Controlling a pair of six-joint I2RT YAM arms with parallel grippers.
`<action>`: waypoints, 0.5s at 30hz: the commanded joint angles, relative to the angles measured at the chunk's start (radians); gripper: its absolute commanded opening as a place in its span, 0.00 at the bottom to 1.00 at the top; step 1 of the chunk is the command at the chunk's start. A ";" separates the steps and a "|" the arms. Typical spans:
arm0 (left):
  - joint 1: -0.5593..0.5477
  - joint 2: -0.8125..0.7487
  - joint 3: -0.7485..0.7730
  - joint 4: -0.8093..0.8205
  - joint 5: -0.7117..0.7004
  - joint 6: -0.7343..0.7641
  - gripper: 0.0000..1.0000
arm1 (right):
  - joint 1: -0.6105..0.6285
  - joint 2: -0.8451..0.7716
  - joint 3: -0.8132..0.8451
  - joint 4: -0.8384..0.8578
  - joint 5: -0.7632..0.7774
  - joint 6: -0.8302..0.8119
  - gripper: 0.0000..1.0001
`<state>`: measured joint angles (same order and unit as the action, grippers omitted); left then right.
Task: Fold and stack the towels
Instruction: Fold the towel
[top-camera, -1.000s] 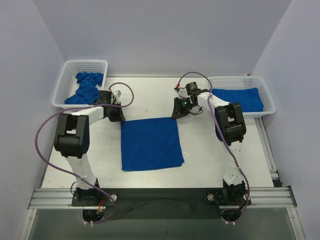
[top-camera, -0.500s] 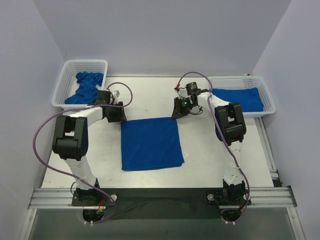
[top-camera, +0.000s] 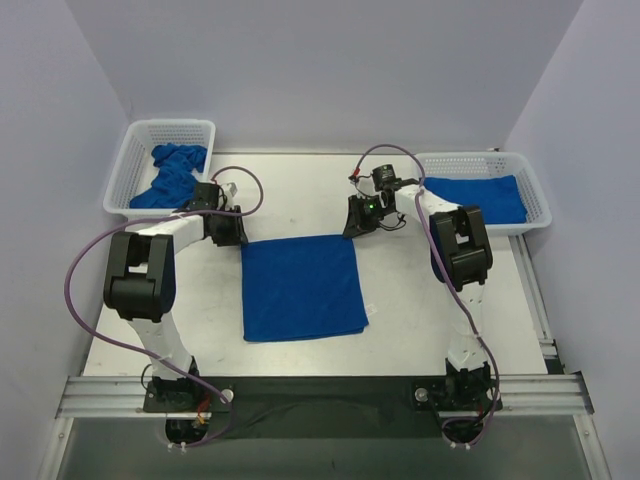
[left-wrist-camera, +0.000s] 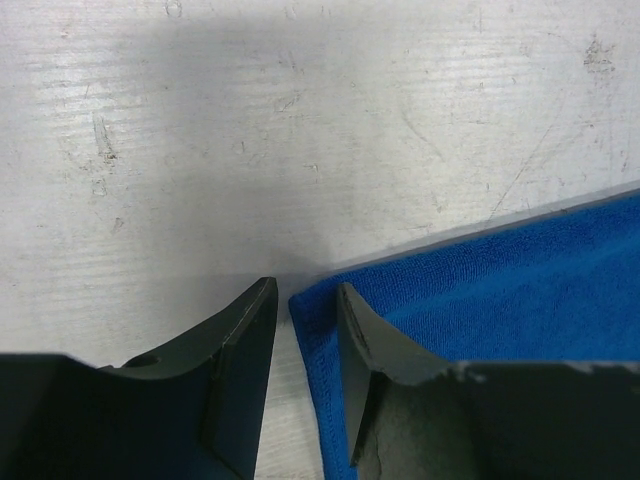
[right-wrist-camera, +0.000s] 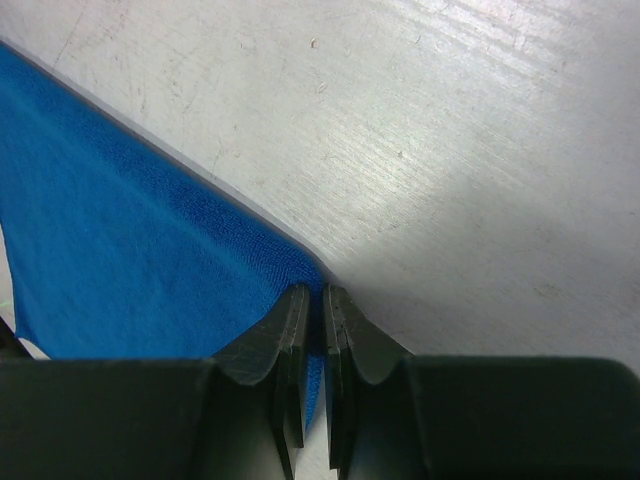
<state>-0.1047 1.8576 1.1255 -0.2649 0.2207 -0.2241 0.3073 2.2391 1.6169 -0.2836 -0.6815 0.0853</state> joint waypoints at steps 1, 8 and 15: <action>-0.001 0.029 -0.041 -0.149 0.009 0.008 0.41 | 0.001 0.034 -0.040 -0.077 0.051 -0.013 0.08; -0.003 0.018 -0.055 -0.163 0.023 0.009 0.42 | 0.001 0.033 -0.042 -0.075 0.056 -0.013 0.08; -0.003 0.043 -0.038 -0.163 0.019 0.009 0.38 | 0.001 0.037 -0.037 -0.075 0.054 -0.010 0.08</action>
<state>-0.1047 1.8515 1.1194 -0.2821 0.2440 -0.2241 0.3073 2.2391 1.6135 -0.2790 -0.6865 0.0887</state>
